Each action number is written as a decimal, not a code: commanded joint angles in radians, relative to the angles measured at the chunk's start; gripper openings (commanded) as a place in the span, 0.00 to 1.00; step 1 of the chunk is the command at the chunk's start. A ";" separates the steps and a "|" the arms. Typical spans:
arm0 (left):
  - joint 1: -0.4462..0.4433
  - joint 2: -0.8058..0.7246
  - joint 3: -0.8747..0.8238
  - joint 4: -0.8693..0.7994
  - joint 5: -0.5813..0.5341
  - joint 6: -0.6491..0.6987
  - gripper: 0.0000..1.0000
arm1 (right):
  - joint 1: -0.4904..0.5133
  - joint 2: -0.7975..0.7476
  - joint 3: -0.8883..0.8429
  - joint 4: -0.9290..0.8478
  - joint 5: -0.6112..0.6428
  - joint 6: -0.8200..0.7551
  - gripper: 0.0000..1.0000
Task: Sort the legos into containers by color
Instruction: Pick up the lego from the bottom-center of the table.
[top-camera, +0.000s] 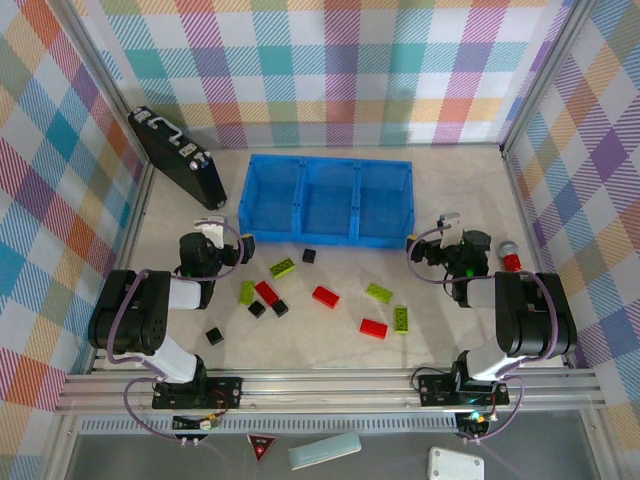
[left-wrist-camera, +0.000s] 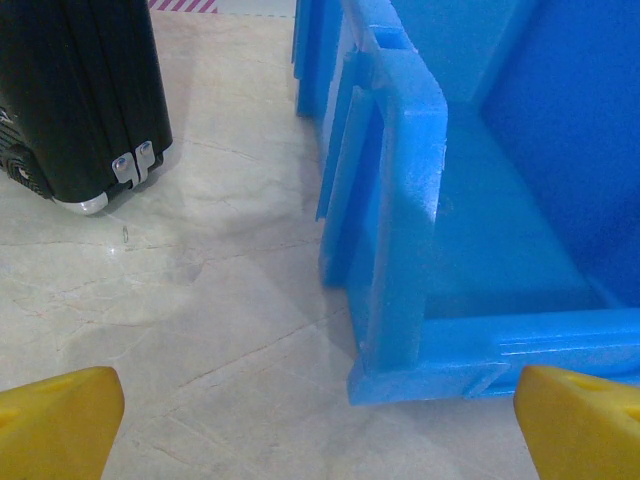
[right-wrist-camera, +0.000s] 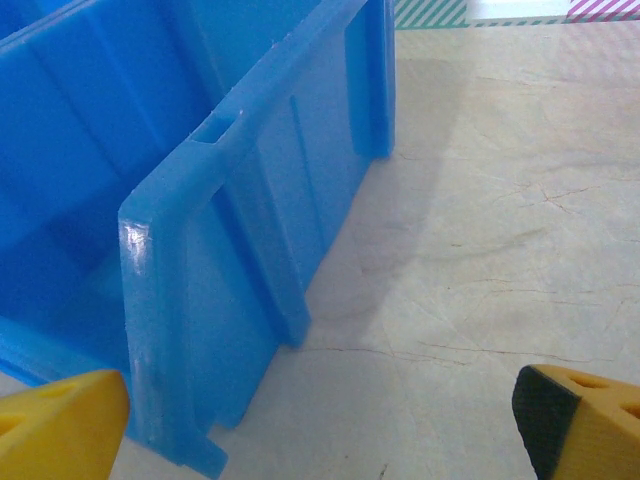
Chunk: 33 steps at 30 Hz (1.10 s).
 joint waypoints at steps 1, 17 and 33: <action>0.006 0.001 -0.013 0.038 0.029 0.015 1.00 | 0.001 -0.004 0.008 0.032 -0.021 -0.013 0.99; 0.007 0.000 -0.014 0.039 0.029 0.015 1.00 | 0.002 -0.002 0.026 0.001 0.062 0.019 0.99; -0.002 -0.226 0.094 -0.356 -0.144 -0.073 1.00 | 0.006 -0.188 0.136 -0.413 0.055 0.059 1.00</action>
